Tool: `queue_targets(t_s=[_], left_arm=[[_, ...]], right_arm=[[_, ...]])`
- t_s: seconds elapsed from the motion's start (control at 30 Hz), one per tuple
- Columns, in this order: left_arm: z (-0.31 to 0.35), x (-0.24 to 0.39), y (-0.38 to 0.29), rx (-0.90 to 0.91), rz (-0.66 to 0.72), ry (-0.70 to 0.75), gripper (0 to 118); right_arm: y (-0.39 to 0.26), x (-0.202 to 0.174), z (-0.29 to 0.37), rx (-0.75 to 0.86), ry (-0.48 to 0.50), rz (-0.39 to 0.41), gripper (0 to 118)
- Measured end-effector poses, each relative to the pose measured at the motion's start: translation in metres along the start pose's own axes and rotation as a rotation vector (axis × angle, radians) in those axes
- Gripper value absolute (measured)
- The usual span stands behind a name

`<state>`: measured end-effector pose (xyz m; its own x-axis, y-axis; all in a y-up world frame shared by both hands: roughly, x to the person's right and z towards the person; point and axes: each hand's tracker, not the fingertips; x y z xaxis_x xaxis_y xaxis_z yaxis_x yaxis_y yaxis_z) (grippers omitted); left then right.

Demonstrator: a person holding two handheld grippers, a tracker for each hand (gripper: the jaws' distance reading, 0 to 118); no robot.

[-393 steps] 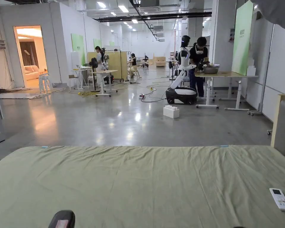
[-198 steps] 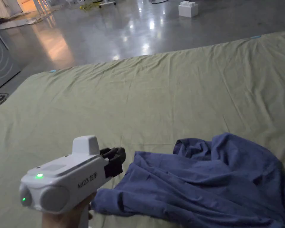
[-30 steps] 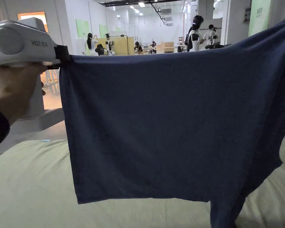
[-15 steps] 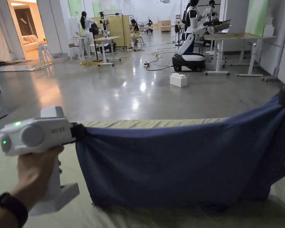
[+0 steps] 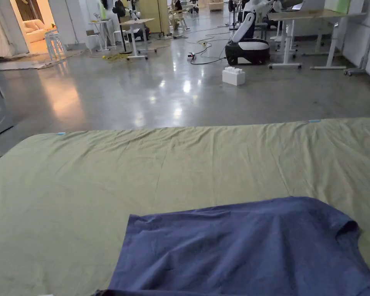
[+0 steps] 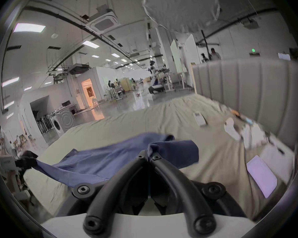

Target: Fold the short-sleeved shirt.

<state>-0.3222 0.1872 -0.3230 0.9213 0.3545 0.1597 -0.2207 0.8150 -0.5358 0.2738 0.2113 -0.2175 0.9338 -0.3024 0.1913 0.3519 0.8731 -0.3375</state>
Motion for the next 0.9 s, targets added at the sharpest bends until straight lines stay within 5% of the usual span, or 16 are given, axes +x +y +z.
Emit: queue_targets(t_s=[0.2,0.27,0.73,0.77,0.8,0.83,0.9], left_arm=[[0.039,-0.018,-0.064,-0.067,0.031,0.011,8],[0.046,-0.022,-0.075,-0.079,0.053,0.009,8],[0.028,-0.028,-0.103,-0.165,-0.033,0.082,9],[0.030,-0.029,-0.104,-0.159,-0.039,0.116,14],[0.031,-0.032,-0.106,-0.165,-0.038,0.156,35],[0.035,-0.035,-0.106,-0.170,-0.036,0.170,58],[0.052,-0.036,-0.101,-0.123,-0.008,0.185,96]], right_arm=[[-0.054,0.023,0.048,-0.110,-0.038,-0.066,1],[-0.061,0.024,0.053,-0.116,-0.057,0.017,1],[-0.098,0.026,0.018,-0.294,-0.067,0.238,1],[-0.100,0.027,0.020,-0.294,-0.066,0.224,2],[-0.101,0.031,0.021,-0.300,-0.069,0.212,8],[-0.101,0.033,0.022,-0.305,-0.073,0.199,26],[-0.098,0.036,0.034,-0.271,-0.097,0.172,83]])
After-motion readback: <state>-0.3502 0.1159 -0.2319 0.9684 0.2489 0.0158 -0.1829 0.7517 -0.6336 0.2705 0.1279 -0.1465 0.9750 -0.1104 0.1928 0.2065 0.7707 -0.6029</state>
